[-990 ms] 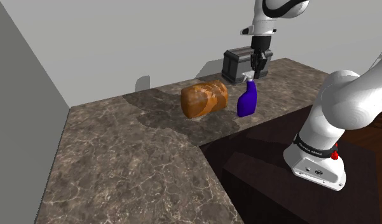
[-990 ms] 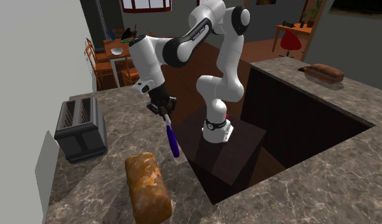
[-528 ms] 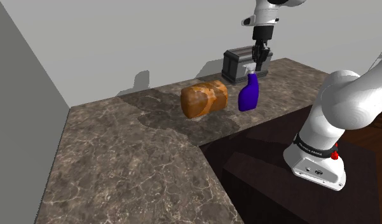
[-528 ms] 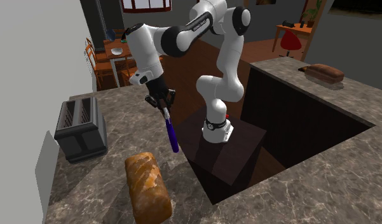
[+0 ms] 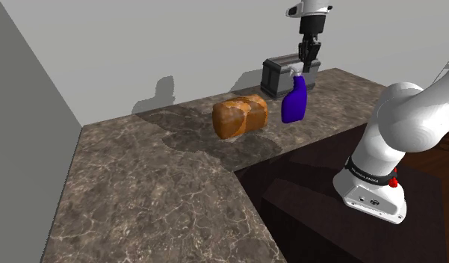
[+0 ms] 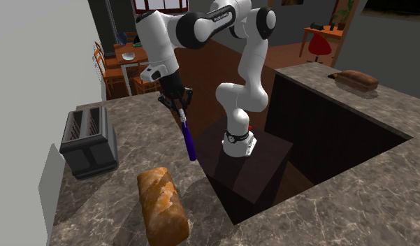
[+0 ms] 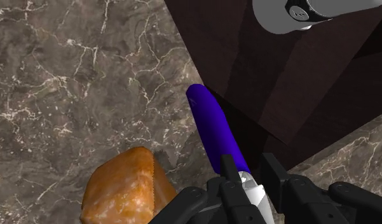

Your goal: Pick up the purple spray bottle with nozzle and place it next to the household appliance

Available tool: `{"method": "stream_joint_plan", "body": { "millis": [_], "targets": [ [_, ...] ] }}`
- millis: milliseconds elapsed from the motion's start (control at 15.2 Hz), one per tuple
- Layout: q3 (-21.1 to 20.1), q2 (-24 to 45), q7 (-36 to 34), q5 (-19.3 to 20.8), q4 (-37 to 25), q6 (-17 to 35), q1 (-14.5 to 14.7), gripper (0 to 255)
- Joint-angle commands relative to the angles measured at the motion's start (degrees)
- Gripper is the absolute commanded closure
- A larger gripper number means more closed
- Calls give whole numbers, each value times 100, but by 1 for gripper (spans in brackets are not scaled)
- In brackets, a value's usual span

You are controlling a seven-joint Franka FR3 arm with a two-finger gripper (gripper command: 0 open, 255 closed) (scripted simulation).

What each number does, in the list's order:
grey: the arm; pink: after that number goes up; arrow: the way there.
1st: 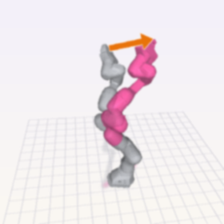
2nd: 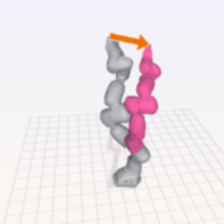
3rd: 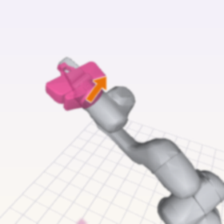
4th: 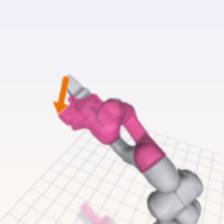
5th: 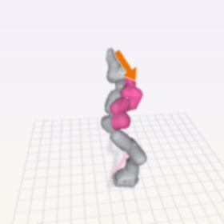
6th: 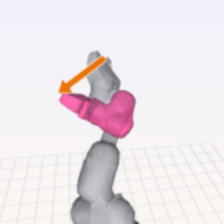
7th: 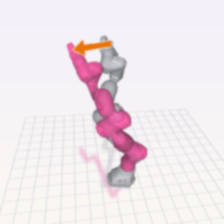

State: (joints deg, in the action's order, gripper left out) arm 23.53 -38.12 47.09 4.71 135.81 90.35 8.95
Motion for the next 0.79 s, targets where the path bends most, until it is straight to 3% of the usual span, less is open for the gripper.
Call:
{"method": "stream_joint_plan", "body": {
  "millis": [0,726],
  "targets": [
    [-25,5,-15,-21,-158,-154,12,255],
    [-130,135,-83,-139,-1088,-953,87,255]
  ]
}}
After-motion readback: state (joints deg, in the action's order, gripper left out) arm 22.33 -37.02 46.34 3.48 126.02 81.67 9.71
